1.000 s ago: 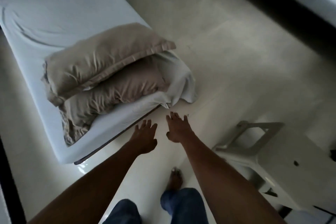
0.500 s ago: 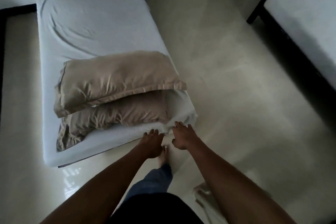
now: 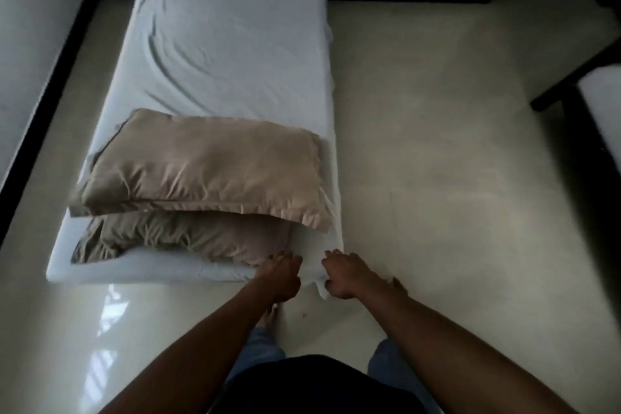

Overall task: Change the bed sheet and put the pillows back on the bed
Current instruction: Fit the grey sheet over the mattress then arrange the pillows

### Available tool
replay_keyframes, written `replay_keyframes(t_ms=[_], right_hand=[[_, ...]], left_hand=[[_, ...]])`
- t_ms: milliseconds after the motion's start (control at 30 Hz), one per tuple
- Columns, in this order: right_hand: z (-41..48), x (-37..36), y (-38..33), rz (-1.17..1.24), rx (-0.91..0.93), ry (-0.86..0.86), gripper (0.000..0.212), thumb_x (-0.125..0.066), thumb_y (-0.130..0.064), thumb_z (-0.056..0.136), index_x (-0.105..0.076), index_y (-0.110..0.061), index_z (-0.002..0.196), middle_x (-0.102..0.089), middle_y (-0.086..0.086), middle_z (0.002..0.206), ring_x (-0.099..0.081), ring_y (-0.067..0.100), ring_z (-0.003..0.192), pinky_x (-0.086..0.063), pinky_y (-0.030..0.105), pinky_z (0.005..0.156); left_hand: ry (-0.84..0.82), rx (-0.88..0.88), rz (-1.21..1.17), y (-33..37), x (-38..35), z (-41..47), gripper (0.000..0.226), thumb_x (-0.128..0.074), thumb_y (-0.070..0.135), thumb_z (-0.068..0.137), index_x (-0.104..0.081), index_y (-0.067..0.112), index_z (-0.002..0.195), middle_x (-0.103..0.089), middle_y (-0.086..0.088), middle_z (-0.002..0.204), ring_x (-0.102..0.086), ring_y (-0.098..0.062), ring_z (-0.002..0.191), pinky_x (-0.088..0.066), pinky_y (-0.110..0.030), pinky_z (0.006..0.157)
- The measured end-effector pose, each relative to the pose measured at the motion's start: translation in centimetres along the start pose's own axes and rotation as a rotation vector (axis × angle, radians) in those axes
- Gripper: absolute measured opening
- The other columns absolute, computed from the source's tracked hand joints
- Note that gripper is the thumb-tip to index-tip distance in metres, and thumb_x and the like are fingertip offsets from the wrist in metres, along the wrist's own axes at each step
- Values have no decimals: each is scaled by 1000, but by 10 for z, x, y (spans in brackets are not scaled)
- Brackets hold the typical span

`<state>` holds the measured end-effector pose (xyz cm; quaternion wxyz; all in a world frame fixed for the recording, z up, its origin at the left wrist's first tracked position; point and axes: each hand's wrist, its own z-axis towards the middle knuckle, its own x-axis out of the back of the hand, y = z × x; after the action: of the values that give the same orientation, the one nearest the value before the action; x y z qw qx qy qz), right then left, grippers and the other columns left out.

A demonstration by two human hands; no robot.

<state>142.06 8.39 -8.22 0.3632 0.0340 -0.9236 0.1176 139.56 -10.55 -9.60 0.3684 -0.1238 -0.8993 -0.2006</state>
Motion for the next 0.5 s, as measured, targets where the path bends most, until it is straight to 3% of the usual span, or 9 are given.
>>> replay_keyframes(t_ms=[200,367,433,500], right_hand=[[34,8,92,-97,262,-93,44,-55,-25,97,-49,-8,138,-47,13,141,-45,32,133,-40,41,104],[11,-1,150,-212,348,-225,48,-57,-21,92,-51,-17,140,-53,9,138,-50,28,127,-46,42,102],[3,5,161,-259,385,-214,53,-58,-17,91,-46,-14,142,-51,11,141,-47,31,133,-43,46,107],[-6,11,165,-314,413,-201,55,-57,-15,92,-43,-11,145,-48,13,145,-42,31,139,-40,48,111]], left_hand=[[78,359,-154,61,-26,34,50,-53,28,94,-48,14,142,-53,-13,141,-53,-32,128,-44,-36,103],[96,451,-298,157,-62,20,58,-44,40,91,-51,11,141,-56,-16,139,-54,-33,128,-46,-39,104],[199,442,-320,187,-72,16,63,-38,43,80,-64,8,125,-67,-19,120,-66,-35,111,-55,-41,89],[229,436,-332,202,-84,15,53,-43,44,71,-72,12,102,-73,-11,93,-74,-29,82,-60,-32,64]])
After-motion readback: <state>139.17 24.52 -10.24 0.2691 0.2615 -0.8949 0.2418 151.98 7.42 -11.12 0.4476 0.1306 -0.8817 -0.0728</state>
